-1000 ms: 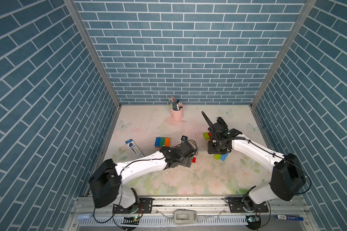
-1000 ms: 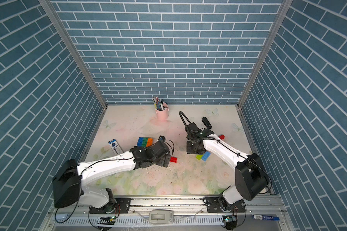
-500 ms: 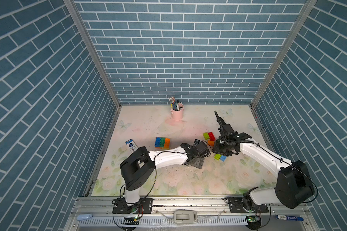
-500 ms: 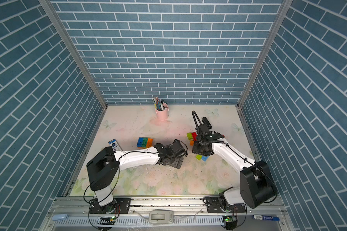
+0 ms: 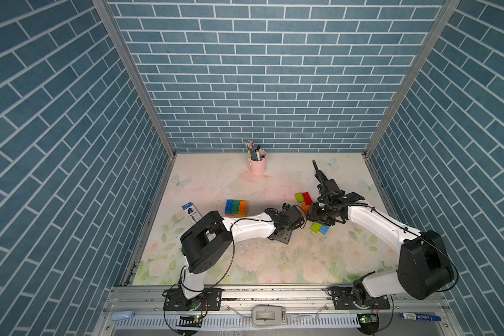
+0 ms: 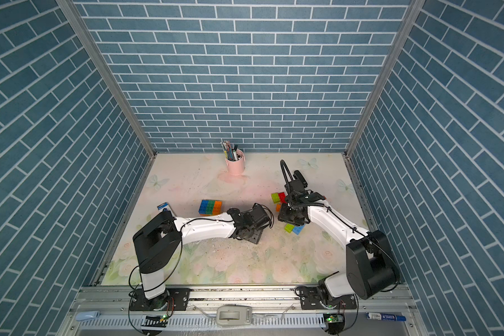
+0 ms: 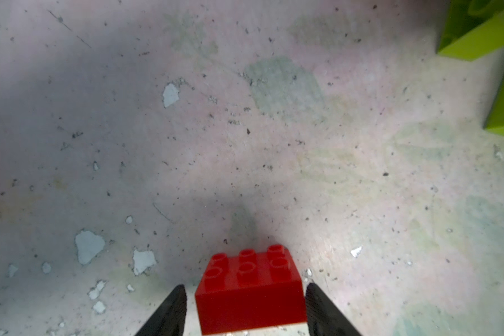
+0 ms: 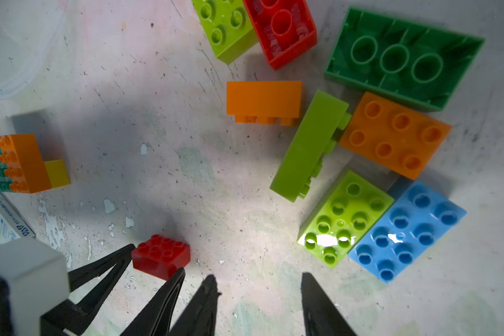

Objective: Assemble a rectangle with lego
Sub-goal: Adjust the lego brick at the center of the board.

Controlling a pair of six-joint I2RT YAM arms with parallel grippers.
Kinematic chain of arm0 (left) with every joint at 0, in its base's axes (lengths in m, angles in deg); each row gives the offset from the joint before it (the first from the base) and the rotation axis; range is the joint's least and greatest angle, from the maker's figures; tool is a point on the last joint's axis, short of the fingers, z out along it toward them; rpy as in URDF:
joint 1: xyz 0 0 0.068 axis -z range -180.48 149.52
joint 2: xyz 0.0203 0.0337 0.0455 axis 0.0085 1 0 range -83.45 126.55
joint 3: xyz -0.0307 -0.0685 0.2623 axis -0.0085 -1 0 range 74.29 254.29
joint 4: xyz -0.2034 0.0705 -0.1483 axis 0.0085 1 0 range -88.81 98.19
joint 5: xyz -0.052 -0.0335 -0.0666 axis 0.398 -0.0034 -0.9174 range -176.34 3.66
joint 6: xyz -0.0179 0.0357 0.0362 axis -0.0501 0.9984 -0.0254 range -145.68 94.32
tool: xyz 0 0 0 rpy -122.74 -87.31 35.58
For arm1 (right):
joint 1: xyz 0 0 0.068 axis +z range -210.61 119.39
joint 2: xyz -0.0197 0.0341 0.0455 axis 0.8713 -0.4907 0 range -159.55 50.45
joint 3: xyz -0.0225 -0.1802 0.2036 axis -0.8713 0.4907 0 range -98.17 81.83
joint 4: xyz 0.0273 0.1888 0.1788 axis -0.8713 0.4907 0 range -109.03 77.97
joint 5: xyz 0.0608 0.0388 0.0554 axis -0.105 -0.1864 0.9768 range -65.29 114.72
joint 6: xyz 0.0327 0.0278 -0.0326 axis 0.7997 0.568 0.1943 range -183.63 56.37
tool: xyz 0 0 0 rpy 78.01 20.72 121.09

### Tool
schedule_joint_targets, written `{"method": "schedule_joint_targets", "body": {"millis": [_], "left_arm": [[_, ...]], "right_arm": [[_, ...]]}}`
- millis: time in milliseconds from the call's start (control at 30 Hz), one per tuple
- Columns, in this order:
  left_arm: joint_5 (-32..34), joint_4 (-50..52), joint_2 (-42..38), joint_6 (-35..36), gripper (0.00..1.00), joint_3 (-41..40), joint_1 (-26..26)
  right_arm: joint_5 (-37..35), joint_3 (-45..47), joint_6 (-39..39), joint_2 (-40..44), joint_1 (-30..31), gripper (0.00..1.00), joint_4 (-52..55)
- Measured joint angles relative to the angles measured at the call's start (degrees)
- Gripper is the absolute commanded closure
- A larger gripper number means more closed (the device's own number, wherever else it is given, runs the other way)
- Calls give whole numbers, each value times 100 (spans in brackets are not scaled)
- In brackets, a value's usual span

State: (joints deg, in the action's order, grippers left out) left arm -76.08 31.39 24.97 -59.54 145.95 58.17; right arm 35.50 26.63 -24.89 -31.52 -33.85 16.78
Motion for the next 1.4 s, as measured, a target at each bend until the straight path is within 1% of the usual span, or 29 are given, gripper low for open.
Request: {"method": "schedule_joint_targets", "body": {"millis": [133,233,433,567,700,800,867,967,1067,1233,1400], "left_arm": [[-15,-254,-4,153,48,-39,-35],[-44,-459,-35,306,51,-144,-46],[-188,-966,-286,739,52,-570,-101],[-348,-1725,-809,1252,50,-1333,-125],[-608,-2809,-1499,1838,50,-2275,-127],[-824,-3609,-1880,2201,49,-2789,-127],[-935,-4022,-2041,2387,49,-2994,-127],[-1080,-4522,-2186,2590,49,-3141,-127],[-1193,-4894,-2288,2712,49,-3268,-127],[-1342,-5143,-2337,2804,50,-3320,-127],[-1451,-5215,-2498,2859,52,-3357,-127]], "right_arm": [[109,39,0,-48,-24,52,-68],[317,79,0,-70,-68,52,-92],[1185,166,-4,-85,-345,52,-205],[2026,271,-2,-166,-487,51,-297],[2828,299,-2,-308,-490,51,-424],[3241,291,-13,-356,-463,52,-442],[3432,262,-22,-389,-439,52,-424],[3646,155,-46,-470,-376,51,-358],[3759,-2,-160,-590,-219,48,-295],[3862,-258,-354,-815,2,44,-114],[3976,-411,-627,-1019,63,44,81]]}}
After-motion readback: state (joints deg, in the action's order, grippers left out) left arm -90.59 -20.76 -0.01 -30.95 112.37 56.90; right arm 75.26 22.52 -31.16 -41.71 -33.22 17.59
